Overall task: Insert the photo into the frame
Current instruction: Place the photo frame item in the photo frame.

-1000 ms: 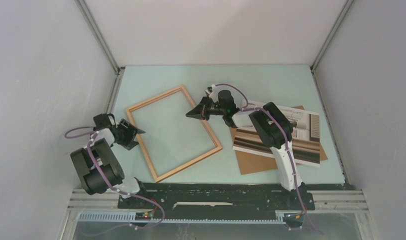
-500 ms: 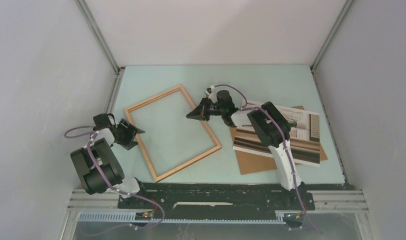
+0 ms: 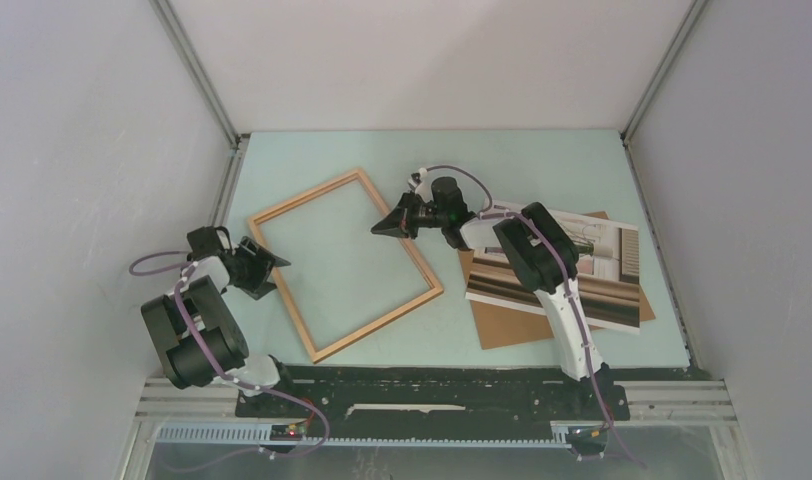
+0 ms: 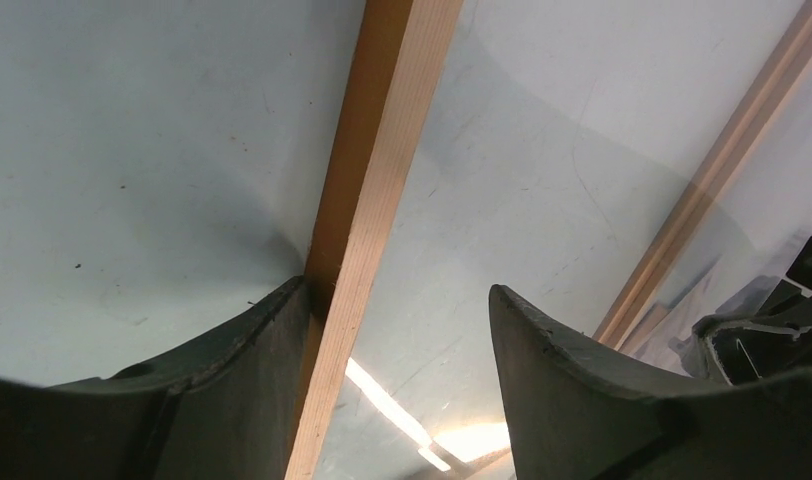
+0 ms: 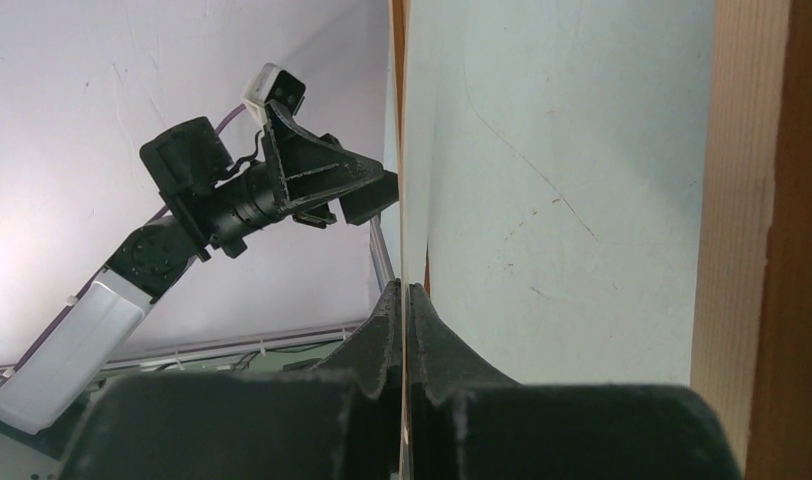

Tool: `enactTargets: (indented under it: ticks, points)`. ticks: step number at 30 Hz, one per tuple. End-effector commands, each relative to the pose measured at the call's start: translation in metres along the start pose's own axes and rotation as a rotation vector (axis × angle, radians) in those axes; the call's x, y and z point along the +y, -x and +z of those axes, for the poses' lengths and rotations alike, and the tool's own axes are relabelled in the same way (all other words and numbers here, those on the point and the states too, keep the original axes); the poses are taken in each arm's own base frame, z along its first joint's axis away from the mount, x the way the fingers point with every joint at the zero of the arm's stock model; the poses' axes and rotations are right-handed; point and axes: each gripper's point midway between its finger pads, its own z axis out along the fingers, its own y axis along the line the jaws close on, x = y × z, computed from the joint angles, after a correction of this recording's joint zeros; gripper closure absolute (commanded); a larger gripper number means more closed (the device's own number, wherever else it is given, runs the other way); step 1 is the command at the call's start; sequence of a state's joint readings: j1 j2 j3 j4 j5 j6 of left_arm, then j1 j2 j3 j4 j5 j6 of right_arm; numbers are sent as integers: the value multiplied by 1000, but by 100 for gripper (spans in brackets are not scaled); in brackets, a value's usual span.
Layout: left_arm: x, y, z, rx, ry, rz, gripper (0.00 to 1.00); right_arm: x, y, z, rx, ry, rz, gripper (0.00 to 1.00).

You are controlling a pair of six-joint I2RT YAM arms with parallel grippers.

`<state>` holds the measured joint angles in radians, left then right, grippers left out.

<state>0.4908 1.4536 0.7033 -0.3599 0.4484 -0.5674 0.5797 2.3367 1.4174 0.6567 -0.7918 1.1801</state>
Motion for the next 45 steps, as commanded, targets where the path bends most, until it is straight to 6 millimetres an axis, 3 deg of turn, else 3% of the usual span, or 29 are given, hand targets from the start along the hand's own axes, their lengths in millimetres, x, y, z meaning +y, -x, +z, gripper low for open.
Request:
enactTargets:
  ticks: [1, 9, 19, 33, 45]
  points:
    - [-11, -8, 1, 41, -49, 23, 32, 10, -2, 8, 28, 41, -58, 100]
    - [-12, -9, 2, 50, -49, 23, 32, 2, 0, 11, 45, 66, -35, 100]
    - [-13, -7, 0, 35, -50, 33, 32, -7, 5, 8, 20, -17, -65, 92]
    - [-15, -8, -4, 27, -52, 56, 32, -7, 10, 1, 54, -233, -199, 45]
    - [-17, -10, -4, 29, -56, 62, 32, 15, 9, -20, 75, -462, -387, 27]
